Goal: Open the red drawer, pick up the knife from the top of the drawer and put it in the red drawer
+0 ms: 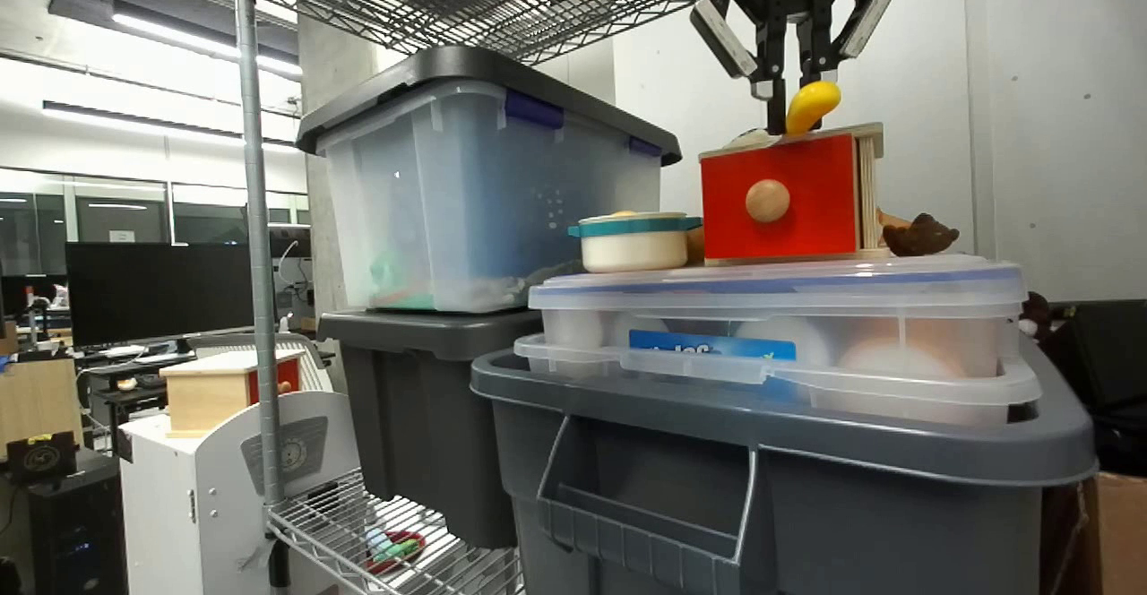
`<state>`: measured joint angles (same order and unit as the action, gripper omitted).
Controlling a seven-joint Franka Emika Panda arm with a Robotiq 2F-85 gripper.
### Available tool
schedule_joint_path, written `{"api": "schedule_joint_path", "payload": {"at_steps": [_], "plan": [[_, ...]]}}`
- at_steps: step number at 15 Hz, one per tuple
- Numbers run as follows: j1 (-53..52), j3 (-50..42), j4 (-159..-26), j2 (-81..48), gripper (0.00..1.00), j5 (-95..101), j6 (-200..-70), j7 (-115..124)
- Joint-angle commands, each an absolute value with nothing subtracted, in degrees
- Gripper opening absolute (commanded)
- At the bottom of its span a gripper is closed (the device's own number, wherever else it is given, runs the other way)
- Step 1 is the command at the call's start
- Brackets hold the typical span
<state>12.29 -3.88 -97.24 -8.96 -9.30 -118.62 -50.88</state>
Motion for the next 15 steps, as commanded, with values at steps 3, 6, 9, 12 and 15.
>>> {"api": "schedule_joint_path", "payload": {"at_steps": [3, 6, 9, 12, 15], "plan": [[11.8, -4.4, -99.0, -6.5, 0.05, -9.8, -118.3, -52.3], [11.6, -4.4, -99.4, -5.6, 0.05, -9.7, -118.2, -52.3], [11.4, -4.5, -100.1, -4.9, 0.05, -9.7, -118.3, -52.2], [11.3, -4.5, -101.1, -4.4, 0.05, -9.9, -118.4, -52.1], [11.2, -4.6, -102.4, -3.9, 0.05, -10.0, -118.6, -52.0]]}}
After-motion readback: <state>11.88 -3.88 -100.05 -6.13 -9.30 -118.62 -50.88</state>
